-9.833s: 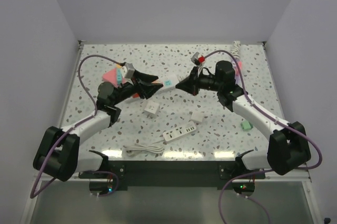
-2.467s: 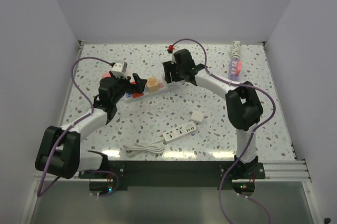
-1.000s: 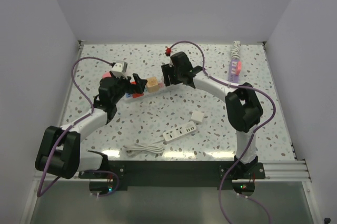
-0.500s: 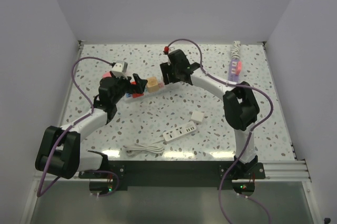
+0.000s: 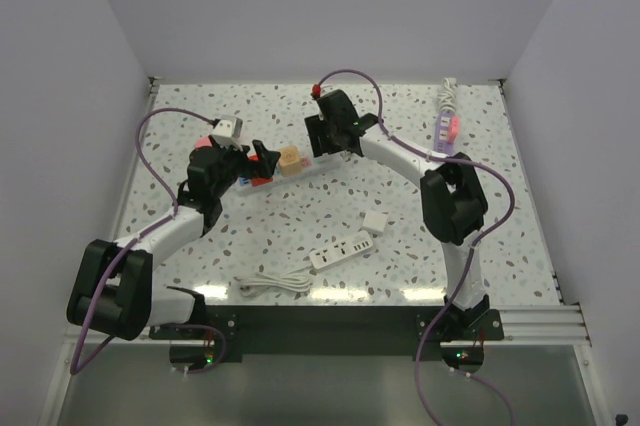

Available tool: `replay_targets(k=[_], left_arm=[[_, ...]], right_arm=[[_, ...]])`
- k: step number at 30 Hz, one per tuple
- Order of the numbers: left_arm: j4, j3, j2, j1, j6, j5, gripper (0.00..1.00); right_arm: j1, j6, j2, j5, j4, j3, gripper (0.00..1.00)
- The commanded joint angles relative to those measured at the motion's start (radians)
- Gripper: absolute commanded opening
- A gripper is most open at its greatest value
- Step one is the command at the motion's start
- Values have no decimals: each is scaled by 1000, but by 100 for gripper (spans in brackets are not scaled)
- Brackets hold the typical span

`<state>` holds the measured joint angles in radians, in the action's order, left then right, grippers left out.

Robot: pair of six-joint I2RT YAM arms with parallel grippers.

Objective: Insert the plug

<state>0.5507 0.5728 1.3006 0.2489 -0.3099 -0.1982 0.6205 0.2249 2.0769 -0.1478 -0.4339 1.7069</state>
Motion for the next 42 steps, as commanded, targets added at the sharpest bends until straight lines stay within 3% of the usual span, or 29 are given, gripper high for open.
replay_targets(k=[1,11,16,18,42], left_arm=[[14,33,-15,-3,25,-13,100],[8,36,-20,-3,25,-27,100],[-6,45,-17,-3,31,-30,100],[-15,50,-11,-3,35,-29,100],[-25,59,0,-5,51,-33,100]], right_arm=[[-8,8,-3,-10,-19,11,0],[-7,13,-103,131,12,-56,0],[-13,-21,-118,146,-49,-27,0],[-34,-21,-117,231,-62,-10,0],[-50,-29,-20,240,-108,149,0]])
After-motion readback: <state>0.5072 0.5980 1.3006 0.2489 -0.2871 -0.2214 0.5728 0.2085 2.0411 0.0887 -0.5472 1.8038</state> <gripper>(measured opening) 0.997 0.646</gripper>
